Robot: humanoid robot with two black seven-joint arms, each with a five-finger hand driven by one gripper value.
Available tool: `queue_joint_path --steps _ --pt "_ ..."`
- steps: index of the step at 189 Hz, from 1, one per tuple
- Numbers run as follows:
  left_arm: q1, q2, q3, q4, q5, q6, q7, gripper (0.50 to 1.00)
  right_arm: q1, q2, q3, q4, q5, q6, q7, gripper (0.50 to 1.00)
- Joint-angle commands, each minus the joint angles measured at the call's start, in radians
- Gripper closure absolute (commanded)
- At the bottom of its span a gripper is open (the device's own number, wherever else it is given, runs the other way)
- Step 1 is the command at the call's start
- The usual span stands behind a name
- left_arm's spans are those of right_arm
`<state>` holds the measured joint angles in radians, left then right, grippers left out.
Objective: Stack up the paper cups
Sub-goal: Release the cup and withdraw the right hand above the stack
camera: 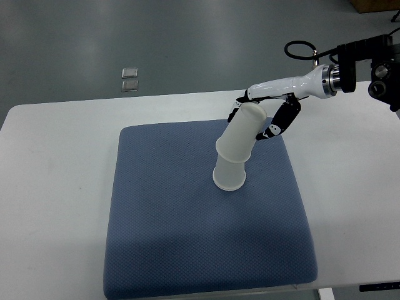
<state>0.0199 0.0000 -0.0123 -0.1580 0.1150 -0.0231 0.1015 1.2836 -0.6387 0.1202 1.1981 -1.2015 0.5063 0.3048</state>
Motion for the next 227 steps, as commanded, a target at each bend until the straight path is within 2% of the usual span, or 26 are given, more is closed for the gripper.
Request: queue_joint_path --steps 1,33,38,51,68,86,116,142,164,227 --pt "0.0 0.0 0.0 0.0 0.0 -0.001 0.0 0.5 -0.001 0.007 -0.001 0.0 -0.001 -0.002 -0.001 0.787" --pt "0.0 0.0 0.0 0.0 0.0 0.0 0.0 0.5 -0.003 0.02 -0.004 0.0 -0.004 -0.003 -0.003 0.773" --pt "0.0 0.0 0.0 0.0 0.0 0.0 0.0 0.5 -0.003 0.025 -0.004 0.0 -0.007 -0.005 -0.003 0.748" --pt "0.0 0.0 0.0 0.0 0.0 0.0 0.001 0.5 -0.007 0.03 -0.005 0.0 -0.02 -0.005 -0.003 0.726" --pt "0.0 0.0 0.0 0.0 0.0 0.0 0.0 0.5 -0.01 0.047 -0.005 -0.003 -0.03 -0.011 -0.032 0.642" --pt "0.0 0.0 0.0 0.0 0.0 0.0 0.001 0.5 -0.013 0.05 -0.005 -0.009 -0.03 -0.011 -0.038 0.593" --pt "0.0 0.0 0.0 0.0 0.0 0.0 0.0 0.5 -0.012 0.048 -0.002 -0.015 -0.029 -0.017 -0.038 0.585" --pt "0.0 0.0 0.0 0.0 0.0 0.0 0.0 0.5 -0.03 0.042 0.022 -0.052 0.034 -0.088 -0.032 0.585" --pt "0.0 0.0 0.0 0.0 0.0 0.0 0.001 0.5 -0.142 0.065 0.079 -0.123 0.22 -0.146 -0.036 0.585" --pt "0.0 0.0 0.0 0.0 0.0 0.0 0.0 0.5 -0.339 0.244 0.253 -0.393 0.655 -0.163 -0.038 0.585"
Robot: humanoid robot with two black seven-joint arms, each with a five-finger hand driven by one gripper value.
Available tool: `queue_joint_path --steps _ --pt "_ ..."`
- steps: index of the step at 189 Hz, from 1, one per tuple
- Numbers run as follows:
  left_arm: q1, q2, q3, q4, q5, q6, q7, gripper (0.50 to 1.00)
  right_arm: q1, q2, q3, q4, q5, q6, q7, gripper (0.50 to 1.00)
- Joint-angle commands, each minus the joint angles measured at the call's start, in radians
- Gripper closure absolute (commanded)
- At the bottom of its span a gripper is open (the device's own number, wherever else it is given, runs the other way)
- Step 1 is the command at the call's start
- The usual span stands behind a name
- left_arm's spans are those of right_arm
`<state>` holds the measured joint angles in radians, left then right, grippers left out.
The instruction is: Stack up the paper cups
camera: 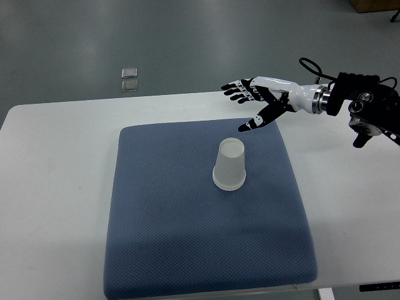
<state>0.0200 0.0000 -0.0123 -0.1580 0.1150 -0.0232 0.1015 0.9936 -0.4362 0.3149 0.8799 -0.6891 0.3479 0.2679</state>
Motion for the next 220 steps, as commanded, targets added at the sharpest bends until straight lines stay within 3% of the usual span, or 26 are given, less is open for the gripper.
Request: queue_joint_path --steps 1,34,67,103,220 --pt "0.0 0.0 0.0 0.0 0.0 0.0 0.0 0.5 -0.049 0.042 0.058 -0.075 0.143 -0.004 -0.001 0.585" --pt "0.0 0.0 0.0 0.0 0.0 0.0 0.0 0.5 -0.099 0.074 0.102 -0.114 0.428 -0.021 -0.009 0.583" --pt "0.0 0.0 0.0 0.0 0.0 0.0 0.0 0.5 -0.116 0.117 0.104 -0.18 0.746 -0.024 -0.144 0.585" --pt "0.0 0.0 0.0 0.0 0.0 0.0 0.0 0.5 -0.131 0.143 0.105 -0.228 0.922 -0.026 -0.231 0.583" --pt "0.0 0.0 0.0 0.0 0.0 0.0 0.0 0.5 -0.148 0.145 0.107 -0.26 0.974 -0.009 -0.226 0.581"
